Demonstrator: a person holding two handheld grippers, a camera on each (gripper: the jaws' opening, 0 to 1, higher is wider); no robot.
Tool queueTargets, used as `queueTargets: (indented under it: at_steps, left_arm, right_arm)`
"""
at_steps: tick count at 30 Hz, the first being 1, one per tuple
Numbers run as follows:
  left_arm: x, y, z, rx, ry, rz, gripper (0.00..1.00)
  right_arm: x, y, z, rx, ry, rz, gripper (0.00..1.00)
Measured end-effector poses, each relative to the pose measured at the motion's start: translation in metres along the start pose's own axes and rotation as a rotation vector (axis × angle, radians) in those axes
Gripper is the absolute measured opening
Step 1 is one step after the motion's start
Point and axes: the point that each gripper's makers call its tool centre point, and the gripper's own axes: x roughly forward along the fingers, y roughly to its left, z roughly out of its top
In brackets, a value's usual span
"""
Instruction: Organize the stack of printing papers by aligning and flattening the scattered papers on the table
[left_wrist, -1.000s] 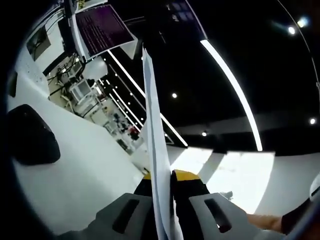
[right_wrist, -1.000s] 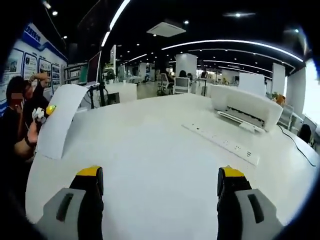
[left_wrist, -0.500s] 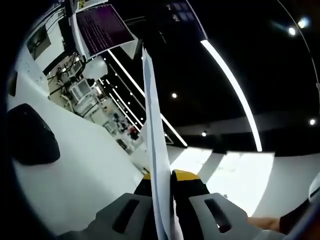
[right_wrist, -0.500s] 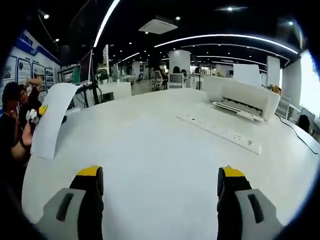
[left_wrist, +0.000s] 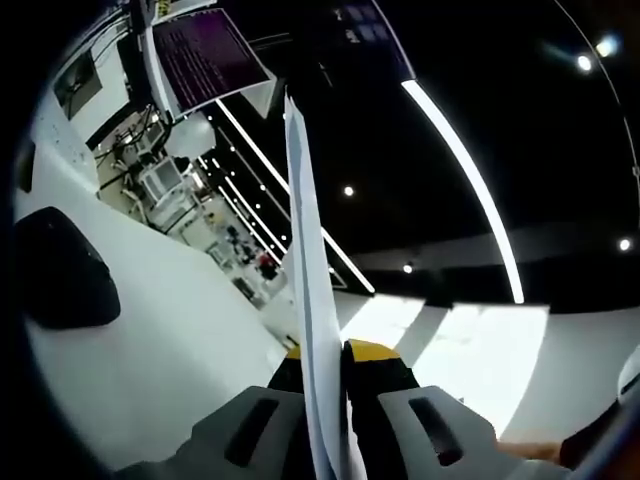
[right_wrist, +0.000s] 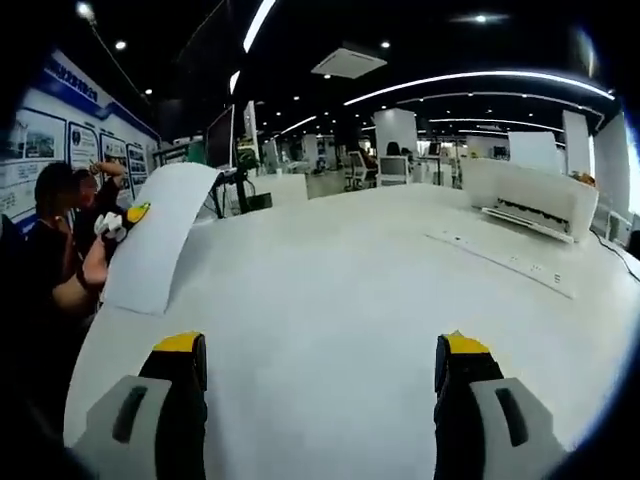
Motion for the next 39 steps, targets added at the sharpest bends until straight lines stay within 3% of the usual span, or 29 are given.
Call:
queueTargets:
  at_steps: [4,7,15,26,39]
  left_arm:
    - [0.000,0.001,0.000,0.001,0.001,0.001,0.07]
    - [0.001,0.000,-0.001,0.005,0.003,0.000,0.07]
    - [0.000,-0.001,-0.002,0.005,0.001,-0.001,0.07]
    - [-0.001,0.000,-0.001,0.007,0.000,-0.002,0.07]
    - [-0.001,-0.001,-0.001,0.004,-0.001,-0.005,0.07]
  right_arm:
    - [-0.001,0.021,-0.010,-0.042,0.028,0.030,0.90]
    - [-0.002,0.020,-0.011,-0.048,0.029,0.036,0.90]
    - [0.001,0.057,-0.023,-0.091,0.052,0.073,0.90]
    - [0.007,0.059,-0.023,-0.122,0.053,0.062,0.90]
    - [0.009,0.044,-0.028,-0.123,0.070,0.030,0.90]
